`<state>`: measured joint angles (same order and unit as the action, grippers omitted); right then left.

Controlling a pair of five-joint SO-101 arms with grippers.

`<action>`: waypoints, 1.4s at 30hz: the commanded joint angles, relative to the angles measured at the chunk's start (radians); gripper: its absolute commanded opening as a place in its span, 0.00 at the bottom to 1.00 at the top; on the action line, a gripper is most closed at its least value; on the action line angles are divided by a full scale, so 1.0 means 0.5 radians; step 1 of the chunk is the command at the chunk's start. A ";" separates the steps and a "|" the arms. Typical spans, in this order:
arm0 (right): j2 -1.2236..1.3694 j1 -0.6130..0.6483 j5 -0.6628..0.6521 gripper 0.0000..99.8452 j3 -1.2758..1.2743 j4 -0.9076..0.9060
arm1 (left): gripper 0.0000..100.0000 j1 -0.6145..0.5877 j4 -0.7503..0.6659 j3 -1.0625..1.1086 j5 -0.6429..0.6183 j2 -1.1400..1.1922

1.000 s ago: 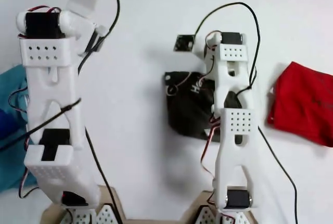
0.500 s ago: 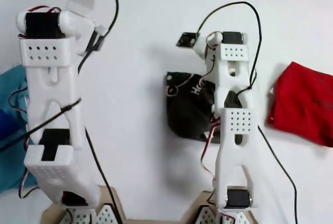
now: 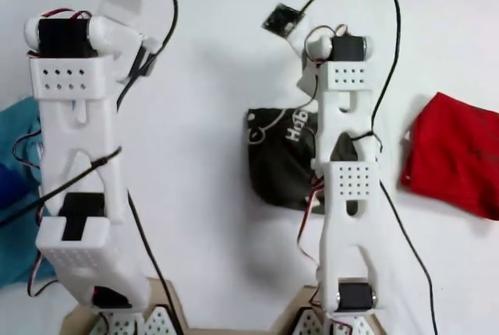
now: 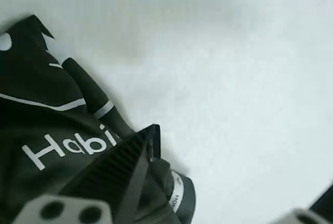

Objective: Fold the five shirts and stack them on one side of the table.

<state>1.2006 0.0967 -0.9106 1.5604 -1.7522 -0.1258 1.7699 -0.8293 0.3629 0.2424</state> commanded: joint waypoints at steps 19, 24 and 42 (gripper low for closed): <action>-1.162 0.051 -0.046 0.50 -1.780 0.121 | 0.17 0.018 0.028 -0.008 -0.015 -0.107; -0.907 -0.017 -0.052 0.50 -1.789 0.388 | 0.17 0.018 0.028 -0.008 -0.015 -0.110; -0.628 0.029 0.110 0.49 -1.774 0.348 | 0.17 0.138 0.028 -0.008 -0.018 -0.110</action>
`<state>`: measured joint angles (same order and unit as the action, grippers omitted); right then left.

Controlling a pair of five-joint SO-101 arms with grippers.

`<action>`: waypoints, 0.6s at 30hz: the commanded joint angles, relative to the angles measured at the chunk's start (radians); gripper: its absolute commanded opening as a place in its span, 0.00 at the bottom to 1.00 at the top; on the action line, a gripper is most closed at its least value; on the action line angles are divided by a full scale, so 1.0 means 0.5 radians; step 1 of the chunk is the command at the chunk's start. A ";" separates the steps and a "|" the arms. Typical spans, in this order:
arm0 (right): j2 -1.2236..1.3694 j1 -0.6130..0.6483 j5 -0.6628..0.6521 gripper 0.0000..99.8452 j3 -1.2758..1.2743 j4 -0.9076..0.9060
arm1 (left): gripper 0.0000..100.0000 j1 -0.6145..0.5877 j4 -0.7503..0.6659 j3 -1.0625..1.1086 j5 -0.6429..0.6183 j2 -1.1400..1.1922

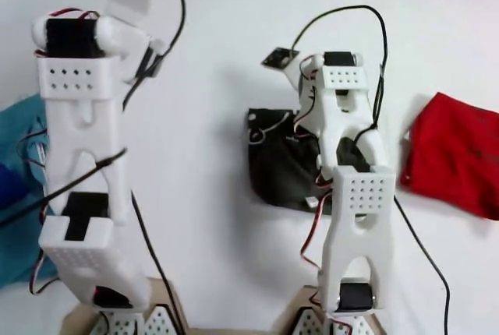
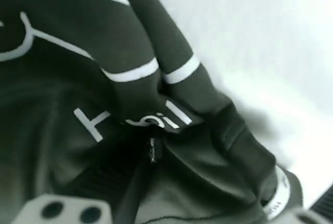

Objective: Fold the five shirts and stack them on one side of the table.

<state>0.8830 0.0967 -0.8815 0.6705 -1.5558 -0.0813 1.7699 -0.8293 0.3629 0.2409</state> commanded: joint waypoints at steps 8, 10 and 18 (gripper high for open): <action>0.063 -0.017 0.058 0.47 0.003 -0.048 | 0.17 0.046 0.028 -0.008 -0.018 -0.120; 0.118 -0.005 0.049 0.47 0.012 -0.051 | 0.17 0.049 0.028 -0.008 -0.018 -0.123; 0.287 -0.020 0.009 0.47 0.153 -0.425 | 0.17 0.049 0.031 -0.011 -0.018 -0.129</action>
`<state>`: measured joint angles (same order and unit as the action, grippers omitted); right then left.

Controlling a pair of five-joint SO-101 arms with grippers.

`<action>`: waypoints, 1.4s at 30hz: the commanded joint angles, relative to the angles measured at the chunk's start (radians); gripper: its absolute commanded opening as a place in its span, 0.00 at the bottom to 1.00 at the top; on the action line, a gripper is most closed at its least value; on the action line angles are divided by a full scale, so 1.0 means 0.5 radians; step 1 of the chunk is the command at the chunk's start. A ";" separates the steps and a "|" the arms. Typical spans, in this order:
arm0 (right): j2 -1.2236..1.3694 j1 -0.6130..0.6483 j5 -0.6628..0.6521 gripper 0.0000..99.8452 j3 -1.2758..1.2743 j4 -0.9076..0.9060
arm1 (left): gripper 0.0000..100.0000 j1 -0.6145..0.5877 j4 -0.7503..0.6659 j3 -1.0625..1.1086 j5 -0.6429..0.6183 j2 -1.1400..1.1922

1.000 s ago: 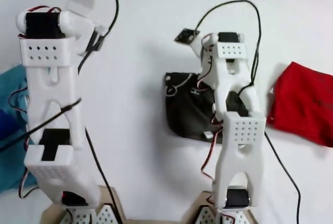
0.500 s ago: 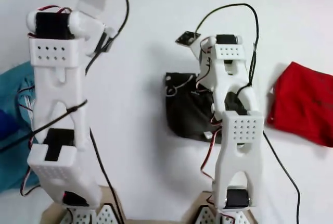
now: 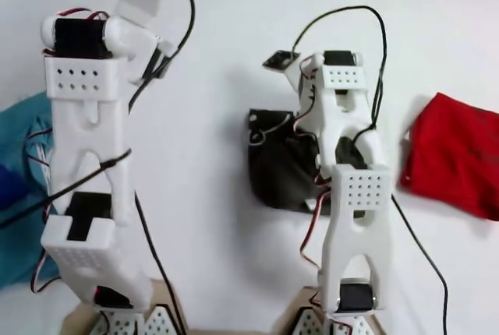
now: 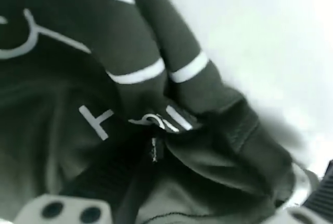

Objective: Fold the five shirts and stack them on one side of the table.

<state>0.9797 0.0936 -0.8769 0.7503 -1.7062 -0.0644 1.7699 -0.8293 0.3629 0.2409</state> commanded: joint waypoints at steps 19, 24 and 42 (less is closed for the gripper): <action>-0.044 0.002 0.310 0.20 -0.215 -0.127 | 0.17 0.006 0.031 -0.011 -0.018 -0.285; -0.069 0.035 0.298 0.03 -0.221 -0.124 | 0.17 0.012 0.031 -0.011 -0.018 -0.288; -0.247 -0.278 0.365 0.02 0.522 -0.121 | 0.17 0.003 -0.003 0.551 0.000 -0.279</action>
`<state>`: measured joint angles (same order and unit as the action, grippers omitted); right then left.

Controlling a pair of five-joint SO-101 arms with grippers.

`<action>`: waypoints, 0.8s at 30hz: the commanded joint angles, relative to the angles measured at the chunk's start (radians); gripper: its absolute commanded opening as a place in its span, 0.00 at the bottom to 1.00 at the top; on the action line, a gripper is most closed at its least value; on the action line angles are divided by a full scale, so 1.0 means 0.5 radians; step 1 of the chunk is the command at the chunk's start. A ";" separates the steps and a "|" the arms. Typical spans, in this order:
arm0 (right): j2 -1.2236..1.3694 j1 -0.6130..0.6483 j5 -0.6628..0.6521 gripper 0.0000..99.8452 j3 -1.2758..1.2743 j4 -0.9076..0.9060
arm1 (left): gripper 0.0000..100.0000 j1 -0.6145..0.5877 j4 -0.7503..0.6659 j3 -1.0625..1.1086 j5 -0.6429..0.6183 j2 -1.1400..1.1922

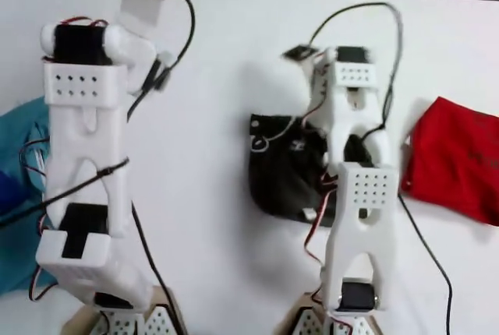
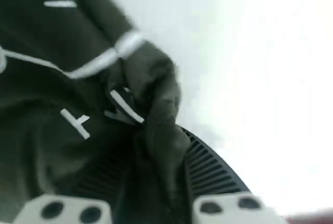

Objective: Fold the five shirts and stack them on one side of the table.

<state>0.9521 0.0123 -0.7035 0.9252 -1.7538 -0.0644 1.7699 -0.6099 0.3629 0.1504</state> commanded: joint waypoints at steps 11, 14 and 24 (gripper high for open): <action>-0.793 -0.560 0.163 0.02 -0.071 -0.029 | 0.17 0.003 -0.098 0.210 0.000 -0.110; -0.916 -0.677 0.160 0.02 -0.153 -0.029 | 0.17 0.003 -0.098 0.210 0.003 -0.110; -0.990 -1.109 0.034 0.02 -0.104 0.011 | 0.17 0.003 -0.086 0.210 0.003 -0.110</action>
<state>0.5485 -0.4833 -0.6667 0.8193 -1.7538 -0.0629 1.7331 -0.5040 0.3629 0.1488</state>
